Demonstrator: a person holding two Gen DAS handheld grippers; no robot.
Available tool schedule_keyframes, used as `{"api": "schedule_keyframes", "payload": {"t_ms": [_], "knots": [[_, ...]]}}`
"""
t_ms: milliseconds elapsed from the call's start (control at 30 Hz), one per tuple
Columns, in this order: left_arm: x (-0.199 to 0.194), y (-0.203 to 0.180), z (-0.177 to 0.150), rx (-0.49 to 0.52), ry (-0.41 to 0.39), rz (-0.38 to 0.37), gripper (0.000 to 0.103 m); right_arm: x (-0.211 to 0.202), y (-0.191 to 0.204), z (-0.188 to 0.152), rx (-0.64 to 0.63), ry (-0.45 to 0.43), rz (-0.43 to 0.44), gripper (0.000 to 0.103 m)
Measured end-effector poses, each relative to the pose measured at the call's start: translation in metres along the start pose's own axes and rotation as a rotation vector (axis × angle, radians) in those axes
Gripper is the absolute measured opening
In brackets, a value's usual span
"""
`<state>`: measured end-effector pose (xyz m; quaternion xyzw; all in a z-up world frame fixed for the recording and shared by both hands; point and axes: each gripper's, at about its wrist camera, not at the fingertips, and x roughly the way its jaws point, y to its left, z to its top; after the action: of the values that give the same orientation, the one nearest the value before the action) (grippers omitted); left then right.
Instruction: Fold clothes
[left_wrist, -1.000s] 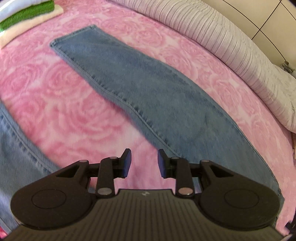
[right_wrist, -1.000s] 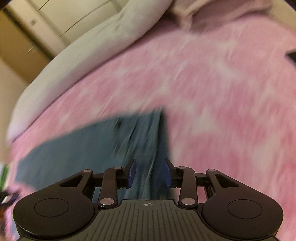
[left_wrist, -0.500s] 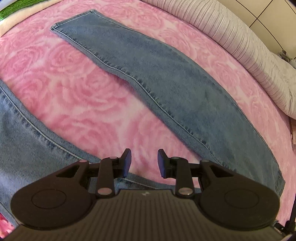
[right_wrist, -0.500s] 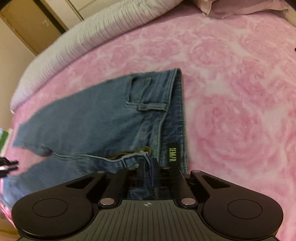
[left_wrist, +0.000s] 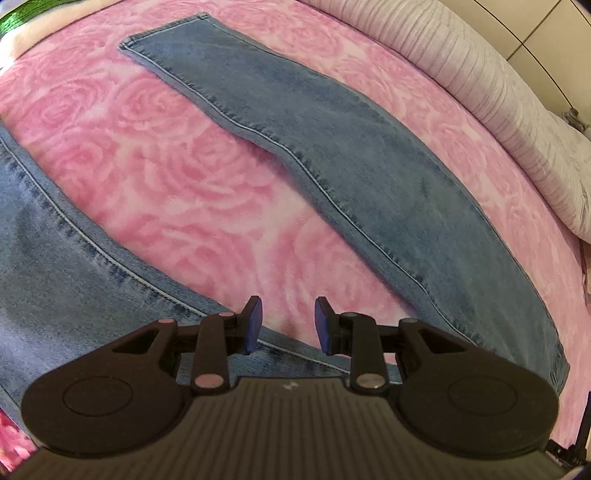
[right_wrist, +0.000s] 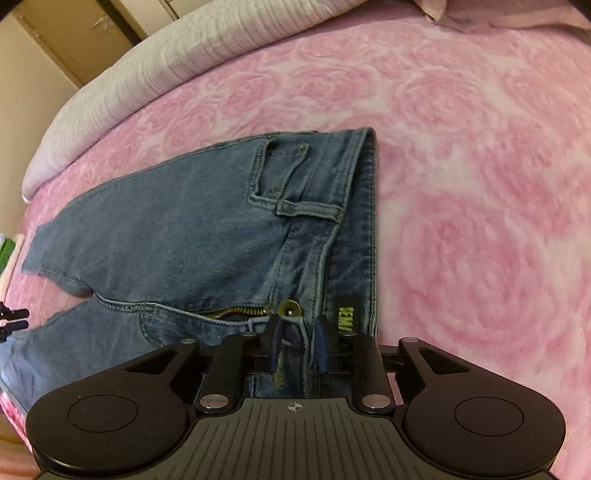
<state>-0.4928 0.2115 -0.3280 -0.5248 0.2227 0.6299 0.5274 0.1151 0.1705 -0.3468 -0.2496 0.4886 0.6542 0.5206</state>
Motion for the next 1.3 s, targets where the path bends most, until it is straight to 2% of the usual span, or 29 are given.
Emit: {"api": "schedule_keyframes", "payload": {"t_ms": [167,267,333,433,667,700,767,800,933,1033,1133,1200,1267,1300], "knots": [[0.002,-0.003,-0.002,0.003,0.007,-0.002,0.025,-0.004,-0.002,0.004,-0.017,0.011,0.047,0.025],[0.002,-0.007,-0.005,0.020,0.011,-0.007,0.025,-0.011,-0.006,0.005,-0.008,0.012,0.107,0.025],[0.003,-0.010,-0.006,0.025,0.012,-0.009,0.025,-0.014,-0.013,0.006,0.028,0.019,0.147,0.025],[0.006,-0.013,-0.007,0.021,0.018,-0.009,0.025,-0.005,-0.029,0.007,0.111,0.049,0.201,0.033],[0.008,-0.018,-0.010,0.041,0.023,-0.013,0.025,0.001,-0.047,-0.002,0.206,0.058,0.260,0.034],[0.008,-0.018,-0.010,0.039,0.024,-0.011,0.025,0.000,-0.047,-0.004,0.208,0.052,0.262,0.033],[0.008,-0.018,-0.011,0.033,0.024,-0.009,0.025,-0.006,-0.039,-0.004,0.155,0.033,0.255,0.020],[0.008,-0.018,-0.011,0.033,0.022,-0.008,0.025,-0.009,-0.034,-0.004,0.130,0.021,0.247,0.019],[0.009,-0.019,-0.013,0.037,0.026,-0.010,0.025,-0.016,-0.043,-0.005,0.211,-0.009,0.317,0.019],[0.011,-0.021,-0.015,0.044,0.032,-0.015,0.025,0.001,-0.055,-0.013,0.315,0.023,0.301,0.022],[0.012,-0.024,-0.017,0.052,0.034,-0.018,0.025,0.001,-0.042,-0.012,0.287,-0.001,0.319,0.023],[0.011,-0.023,-0.017,0.055,0.034,-0.018,0.025,-0.006,-0.031,-0.010,0.230,-0.028,0.329,0.015],[0.010,-0.022,-0.017,0.050,0.033,-0.016,0.025,-0.011,-0.027,-0.009,0.209,-0.053,0.290,0.006],[0.010,-0.021,-0.017,0.047,0.032,-0.014,0.025,-0.014,-0.026,-0.009,0.202,-0.071,0.255,0.006]]}}
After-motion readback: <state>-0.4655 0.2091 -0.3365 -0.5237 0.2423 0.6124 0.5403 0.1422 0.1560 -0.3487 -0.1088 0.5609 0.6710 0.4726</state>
